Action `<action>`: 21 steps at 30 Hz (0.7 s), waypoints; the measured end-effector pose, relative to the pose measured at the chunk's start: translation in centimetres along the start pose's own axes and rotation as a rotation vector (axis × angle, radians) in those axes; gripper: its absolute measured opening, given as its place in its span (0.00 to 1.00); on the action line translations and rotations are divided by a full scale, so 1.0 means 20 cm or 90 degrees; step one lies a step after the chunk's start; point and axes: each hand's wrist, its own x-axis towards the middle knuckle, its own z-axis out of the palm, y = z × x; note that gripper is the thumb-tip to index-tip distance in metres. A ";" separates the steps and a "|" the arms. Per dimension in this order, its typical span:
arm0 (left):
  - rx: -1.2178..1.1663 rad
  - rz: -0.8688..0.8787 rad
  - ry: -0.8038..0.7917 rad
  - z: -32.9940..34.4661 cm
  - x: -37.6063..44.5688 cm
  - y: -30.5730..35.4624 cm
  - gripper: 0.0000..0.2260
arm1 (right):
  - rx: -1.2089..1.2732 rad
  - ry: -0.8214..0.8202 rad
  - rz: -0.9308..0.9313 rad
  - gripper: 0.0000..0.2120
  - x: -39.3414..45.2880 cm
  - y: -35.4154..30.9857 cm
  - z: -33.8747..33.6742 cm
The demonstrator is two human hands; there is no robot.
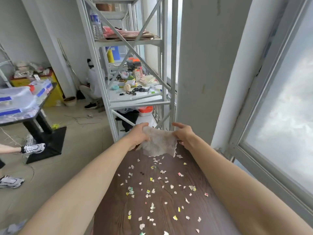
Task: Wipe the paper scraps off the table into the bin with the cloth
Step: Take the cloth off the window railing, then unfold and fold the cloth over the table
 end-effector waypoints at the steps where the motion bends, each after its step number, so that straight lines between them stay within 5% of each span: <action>1: -0.010 -0.001 0.012 -0.03 -0.01 -0.01 0.35 | -0.004 -0.004 0.008 0.25 0.00 -0.02 0.03; 6: 0.025 0.017 0.041 -0.15 -0.05 -0.04 0.28 | -0.085 -0.123 0.010 0.18 -0.02 -0.07 0.16; 13: 0.130 0.056 0.063 -0.30 -0.06 -0.11 0.05 | -0.416 -0.087 -0.152 0.08 -0.04 -0.14 0.21; 21: -0.133 -0.017 -0.015 -0.34 -0.07 -0.11 0.13 | -0.146 -0.155 -0.097 0.14 -0.02 -0.13 0.16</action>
